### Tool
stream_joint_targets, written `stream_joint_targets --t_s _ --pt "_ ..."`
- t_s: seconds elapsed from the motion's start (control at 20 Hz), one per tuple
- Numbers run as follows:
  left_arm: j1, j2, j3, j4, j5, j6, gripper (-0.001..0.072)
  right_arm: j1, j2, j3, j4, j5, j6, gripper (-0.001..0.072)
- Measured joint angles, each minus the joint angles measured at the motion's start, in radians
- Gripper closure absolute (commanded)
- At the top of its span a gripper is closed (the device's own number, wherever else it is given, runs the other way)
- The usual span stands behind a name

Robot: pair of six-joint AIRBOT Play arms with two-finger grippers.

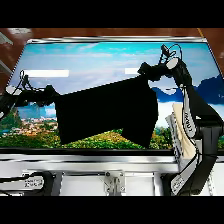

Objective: Fold the shirts.

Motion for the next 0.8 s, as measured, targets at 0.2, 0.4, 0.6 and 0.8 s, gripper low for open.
stream_joint_targets --t_s 0.2,0.4,0.6,0.8 --pt "0.09 -0.011 0.084 0.043 -0.204 0.006 0.012 -0.061 0.069 0.0 0.023 0.139 -0.039 0.0046" --pt "0.22 0.034 0.118 0.185 -0.492 0.033 0.0089 -0.165 0.161 -0.001 -0.141 0.443 -0.079 0.0054" --pt "0.282 0.132 -0.098 0.217 -0.607 0.09 0.0022 -0.229 0.19 -0.068 -0.208 0.682 -0.098 0.0054" --pt "0.301 0.187 -0.354 0.129 -0.566 0.176 0.0027 -0.227 0.198 -0.17 -0.162 0.716 -0.11 0.0054"
